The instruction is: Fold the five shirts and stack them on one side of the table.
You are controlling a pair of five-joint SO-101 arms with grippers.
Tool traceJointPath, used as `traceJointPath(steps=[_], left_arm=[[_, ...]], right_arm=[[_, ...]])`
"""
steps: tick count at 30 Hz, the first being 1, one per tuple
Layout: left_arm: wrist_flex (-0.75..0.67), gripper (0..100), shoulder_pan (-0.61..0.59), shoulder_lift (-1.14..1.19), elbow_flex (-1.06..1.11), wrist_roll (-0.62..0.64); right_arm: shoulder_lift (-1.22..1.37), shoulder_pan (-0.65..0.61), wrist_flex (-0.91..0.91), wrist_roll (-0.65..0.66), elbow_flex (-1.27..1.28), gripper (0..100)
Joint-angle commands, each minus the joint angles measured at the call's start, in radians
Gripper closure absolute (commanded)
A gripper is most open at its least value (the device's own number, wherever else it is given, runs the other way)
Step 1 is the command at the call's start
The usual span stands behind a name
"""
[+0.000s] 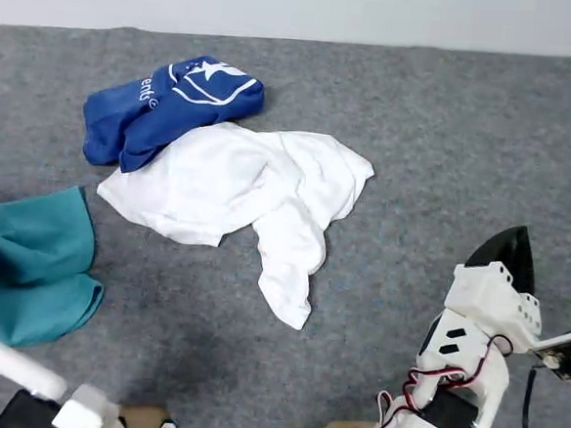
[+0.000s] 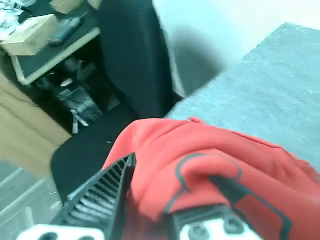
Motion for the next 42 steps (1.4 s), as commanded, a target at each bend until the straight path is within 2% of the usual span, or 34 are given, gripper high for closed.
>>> traceJointPath(steps=[1,3,7,9,14,17,25,31,34,42], left_arm=[[-0.029,97,0.094,-0.041,0.074,-0.098],[-0.028,90,0.129,-0.044,0.131,-0.149],[-0.028,75,0.157,-0.051,0.174,-0.147],[-0.029,71,0.167,-0.051,0.170,-0.147],[-0.028,71,0.203,-0.051,0.099,-0.144],[-0.026,71,0.252,-0.051,0.050,-0.081],[-0.026,71,0.468,-0.041,0.024,0.031],[0.031,70,0.505,-0.041,0.065,-0.021],[0.075,65,0.512,-0.041,0.071,-0.026],[-0.009,65,0.747,0.106,0.067,-0.020]], right_arm=[[-0.010,-0.012,-0.028,0.011,0.003,99.0],[-0.010,-0.010,-0.028,0.011,0.003,99.0],[-0.010,-0.008,-0.025,0.011,0.003,99.0],[-0.010,-0.007,-0.027,0.011,0.003,99.0],[-0.010,-0.007,-0.024,0.011,0.003,98.9],[-0.010,-0.007,-0.021,0.008,0.003,98.9],[-0.010,-0.007,-0.021,0.009,0.003,98.9],[-0.010,-0.007,-0.021,0.011,0.003,98.9],[-0.010,-0.007,-0.021,0.011,0.003,98.9],[-0.010,-0.008,-0.019,0.011,0.003,98.9]])
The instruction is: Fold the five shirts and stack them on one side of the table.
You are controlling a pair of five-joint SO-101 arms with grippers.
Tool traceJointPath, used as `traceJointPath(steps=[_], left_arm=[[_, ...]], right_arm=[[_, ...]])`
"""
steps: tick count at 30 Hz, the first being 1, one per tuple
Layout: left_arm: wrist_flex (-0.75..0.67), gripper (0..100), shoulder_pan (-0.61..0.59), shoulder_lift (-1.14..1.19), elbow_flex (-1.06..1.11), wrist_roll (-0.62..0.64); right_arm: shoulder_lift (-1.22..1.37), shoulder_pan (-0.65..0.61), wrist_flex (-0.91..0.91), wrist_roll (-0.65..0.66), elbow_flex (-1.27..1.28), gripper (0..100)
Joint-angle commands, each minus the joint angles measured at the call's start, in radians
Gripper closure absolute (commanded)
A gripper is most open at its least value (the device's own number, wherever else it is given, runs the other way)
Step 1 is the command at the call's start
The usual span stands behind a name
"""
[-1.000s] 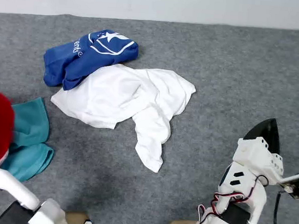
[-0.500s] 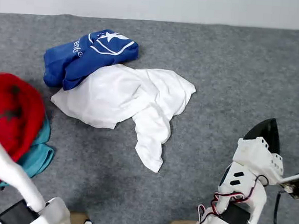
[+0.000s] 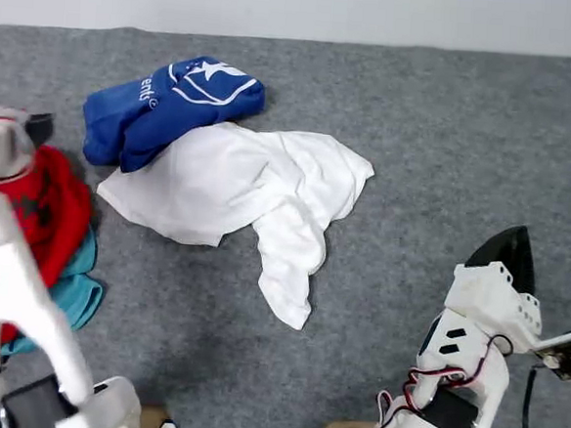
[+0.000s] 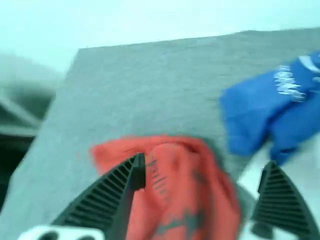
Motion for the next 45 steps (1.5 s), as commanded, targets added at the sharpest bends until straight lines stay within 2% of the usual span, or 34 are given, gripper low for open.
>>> traceJointPath(steps=[1,8,15,19,22,25,29,34,36,38,40,45], left_arm=[[-0.077,65,0.104,0.094,-0.010,-0.005],[-0.106,67,0.239,0.433,-0.157,-0.003],[-0.103,68,0.272,0.842,-0.501,0.044],[-0.087,76,0.267,1.042,-0.682,0.040],[0.011,88,0.265,1.128,-0.817,0.038],[0.149,100,0.264,1.157,-0.955,0.037],[0.362,100,0.252,1.158,-1.155,0.043],[0.588,100,0.184,1.158,-1.504,0.046],[0.597,100,0.130,1.158,-1.626,0.066],[0.595,100,0.054,1.134,-1.693,0.137],[0.595,100,-0.012,1.069,-1.656,0.173],[0.597,100,-0.153,0.933,-1.531,0.172]], right_arm=[[-0.010,-0.008,-0.019,0.011,0.003,98.9],[-0.010,-0.007,-0.019,0.011,0.003,98.9],[-0.010,-0.007,-0.019,0.011,0.003,98.9],[-0.010,-0.007,-0.019,0.011,0.003,98.9],[-0.010,-0.007,-0.019,0.011,0.003,98.9],[-0.010,-0.007,-0.019,0.011,0.003,98.9],[-0.010,-0.007,-0.019,0.011,0.003,98.9],[-0.010,-0.007,-0.019,0.011,0.003,98.9],[-0.008,-0.007,-0.018,0.011,0.003,99.0],[-0.008,-0.007,0.010,0.012,0.003,99.0],[-0.008,-0.007,0.058,0.012,0.003,99.0],[-0.010,-0.007,0.150,0.014,-0.015,99.0]])
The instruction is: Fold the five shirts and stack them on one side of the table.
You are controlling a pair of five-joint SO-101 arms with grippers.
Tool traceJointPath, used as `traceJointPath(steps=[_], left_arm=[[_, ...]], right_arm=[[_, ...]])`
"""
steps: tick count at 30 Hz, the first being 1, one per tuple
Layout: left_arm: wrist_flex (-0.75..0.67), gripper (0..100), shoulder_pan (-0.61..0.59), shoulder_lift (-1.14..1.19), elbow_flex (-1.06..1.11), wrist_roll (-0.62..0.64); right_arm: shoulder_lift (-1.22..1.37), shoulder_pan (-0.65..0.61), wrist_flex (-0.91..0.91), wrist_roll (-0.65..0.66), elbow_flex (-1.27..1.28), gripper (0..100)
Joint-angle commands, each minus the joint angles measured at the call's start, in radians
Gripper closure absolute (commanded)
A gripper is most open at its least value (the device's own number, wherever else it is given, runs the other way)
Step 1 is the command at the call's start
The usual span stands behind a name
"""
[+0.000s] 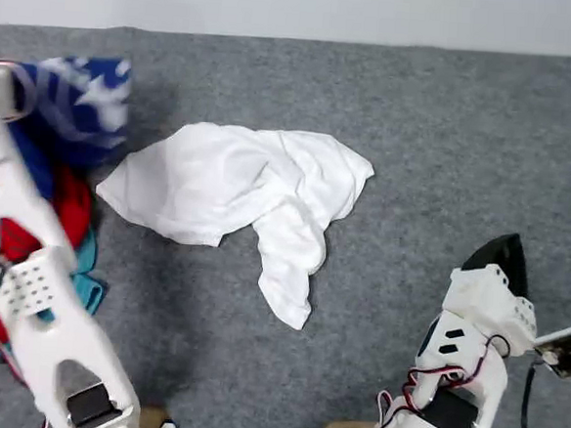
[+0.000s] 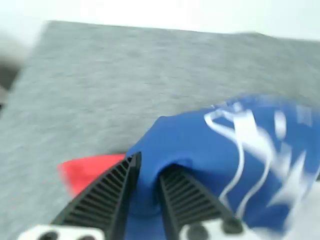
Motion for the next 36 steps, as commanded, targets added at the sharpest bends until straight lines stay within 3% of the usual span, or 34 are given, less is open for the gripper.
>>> traceJointPath(steps=[1,6,10,17,21,26,34,36], left_arm=[[0.028,100,-0.087,-0.152,0.068,0.003],[0.028,100,-0.153,-0.284,0.286,-0.098],[0.028,100,-0.206,-0.425,0.483,-0.155],[0.026,99,-0.295,-0.617,0.862,-0.367],[0.026,92,-0.351,-0.689,1.029,-0.459],[0.026,74,-0.414,-0.755,1.148,-0.489],[0.026,74,-0.485,-0.822,1.199,-0.545],[0.026,74,-0.491,-0.852,1.198,-0.543]], right_arm=[[-0.010,-0.007,0.058,0.014,-0.021,99.0],[-0.010,-0.013,0.222,0.025,-0.061,99.0],[-0.010,-0.048,0.378,0.146,-0.149,99.0],[-0.010,-0.107,0.562,0.319,-0.244,99.0],[-0.010,-0.102,0.576,0.358,-0.249,98.9],[-0.010,-0.107,0.590,0.381,-0.310,98.9],[-0.010,-0.053,0.694,0.377,-0.371,98.9],[-0.010,-0.061,0.639,0.384,-0.377,98.9]])
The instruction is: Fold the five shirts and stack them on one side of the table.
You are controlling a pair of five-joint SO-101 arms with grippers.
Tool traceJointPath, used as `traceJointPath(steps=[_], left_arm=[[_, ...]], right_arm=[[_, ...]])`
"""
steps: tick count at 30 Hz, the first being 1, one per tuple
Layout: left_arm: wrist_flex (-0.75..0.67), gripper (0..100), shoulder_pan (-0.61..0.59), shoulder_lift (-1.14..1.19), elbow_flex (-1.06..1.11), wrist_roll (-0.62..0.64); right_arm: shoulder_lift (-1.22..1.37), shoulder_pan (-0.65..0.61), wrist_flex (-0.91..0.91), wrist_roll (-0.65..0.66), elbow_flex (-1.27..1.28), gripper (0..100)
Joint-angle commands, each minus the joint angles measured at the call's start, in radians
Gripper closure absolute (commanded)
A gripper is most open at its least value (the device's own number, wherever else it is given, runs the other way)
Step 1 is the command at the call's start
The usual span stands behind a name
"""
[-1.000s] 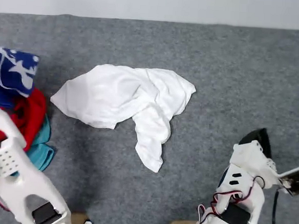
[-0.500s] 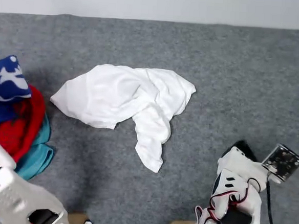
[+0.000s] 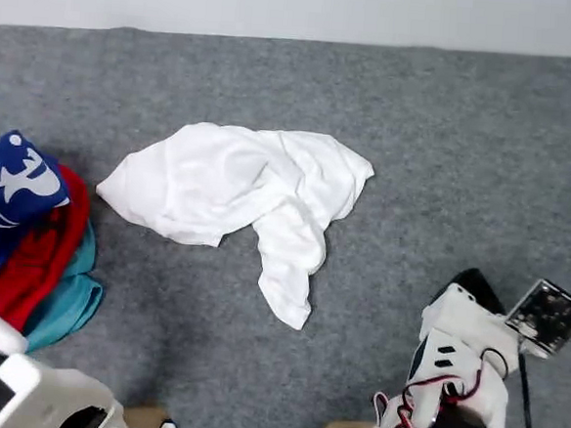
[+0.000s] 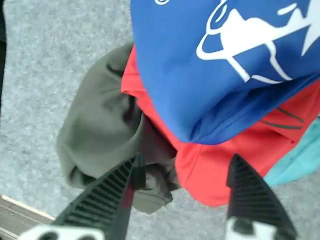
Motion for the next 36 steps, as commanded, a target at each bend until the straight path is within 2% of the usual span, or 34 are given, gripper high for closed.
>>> traceJointPath(steps=[1,3,7,10,17,21,25,29,36], left_arm=[[0.025,74,-0.014,-0.092,-0.005,-0.011],[0.025,74,-0.012,-0.130,-0.002,0.014],[0.025,74,-0.006,-0.206,-0.002,0.175],[0.025,74,-0.006,-0.253,-0.002,0.250],[0.025,79,-0.008,-0.370,-0.002,0.272],[0.023,79,-0.008,-0.439,-0.008,0.282],[-0.017,79,-0.012,-0.511,-0.008,0.397],[-0.054,79,-0.005,-0.569,-0.008,0.448],[-0.040,79,0.169,-0.641,-0.007,0.443]], right_arm=[[-0.008,0.016,-0.056,0.014,-0.044,98.9],[-0.008,0.047,-0.036,0.012,-0.066,98.9],[-0.008,0.056,0.022,0.012,-0.078,98.9],[-0.008,0.051,0.088,0.012,-0.150,98.9],[-0.005,0.050,0.205,0.023,-0.292,98.9],[-0.005,0.050,0.257,0.109,-0.293,98.9],[-0.005,0.050,0.277,0.210,-0.304,98.8],[-0.005,0.050,0.277,0.292,-0.305,98.9],[-0.004,0.048,0.274,0.344,-0.308,98.9]])
